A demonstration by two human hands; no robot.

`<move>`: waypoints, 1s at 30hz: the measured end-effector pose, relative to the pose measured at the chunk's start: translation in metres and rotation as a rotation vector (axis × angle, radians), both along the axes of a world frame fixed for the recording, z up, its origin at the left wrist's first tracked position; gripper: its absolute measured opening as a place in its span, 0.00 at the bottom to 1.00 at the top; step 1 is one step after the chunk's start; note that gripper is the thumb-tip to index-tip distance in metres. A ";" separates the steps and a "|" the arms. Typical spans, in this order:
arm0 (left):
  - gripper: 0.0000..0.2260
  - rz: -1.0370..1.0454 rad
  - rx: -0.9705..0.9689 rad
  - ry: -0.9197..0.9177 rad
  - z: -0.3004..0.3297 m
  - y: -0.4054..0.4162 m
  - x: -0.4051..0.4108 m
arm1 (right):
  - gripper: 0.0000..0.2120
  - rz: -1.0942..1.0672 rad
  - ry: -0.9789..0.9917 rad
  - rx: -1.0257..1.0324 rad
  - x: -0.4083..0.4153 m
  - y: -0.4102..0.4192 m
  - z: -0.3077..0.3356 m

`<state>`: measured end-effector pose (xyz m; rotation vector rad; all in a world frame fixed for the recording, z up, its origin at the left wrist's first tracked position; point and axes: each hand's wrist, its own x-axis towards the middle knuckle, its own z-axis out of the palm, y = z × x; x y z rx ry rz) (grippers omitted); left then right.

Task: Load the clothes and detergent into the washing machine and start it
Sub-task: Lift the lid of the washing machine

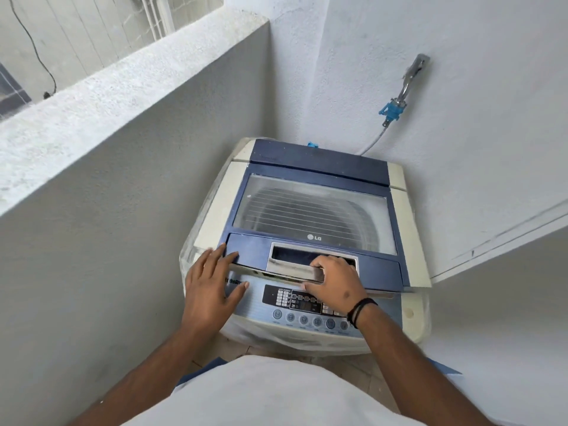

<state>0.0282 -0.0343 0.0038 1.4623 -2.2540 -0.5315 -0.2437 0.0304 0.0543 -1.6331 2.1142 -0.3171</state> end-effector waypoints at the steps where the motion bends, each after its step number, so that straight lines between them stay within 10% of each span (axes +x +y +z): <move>1: 0.28 0.000 -0.053 -0.008 0.004 -0.003 0.000 | 0.15 -0.006 0.005 -0.026 -0.001 -0.002 0.008; 14: 0.20 -0.004 -0.375 0.011 0.104 -0.134 -0.039 | 0.17 0.047 -0.031 -0.282 -0.043 -0.044 0.137; 22: 0.29 0.089 -0.382 0.196 0.148 -0.189 -0.085 | 0.23 -0.183 0.370 -0.719 -0.134 -0.053 0.147; 30: 0.33 0.056 -0.408 0.188 0.171 -0.239 -0.109 | 0.40 -0.284 0.480 -0.741 -0.175 -0.083 0.124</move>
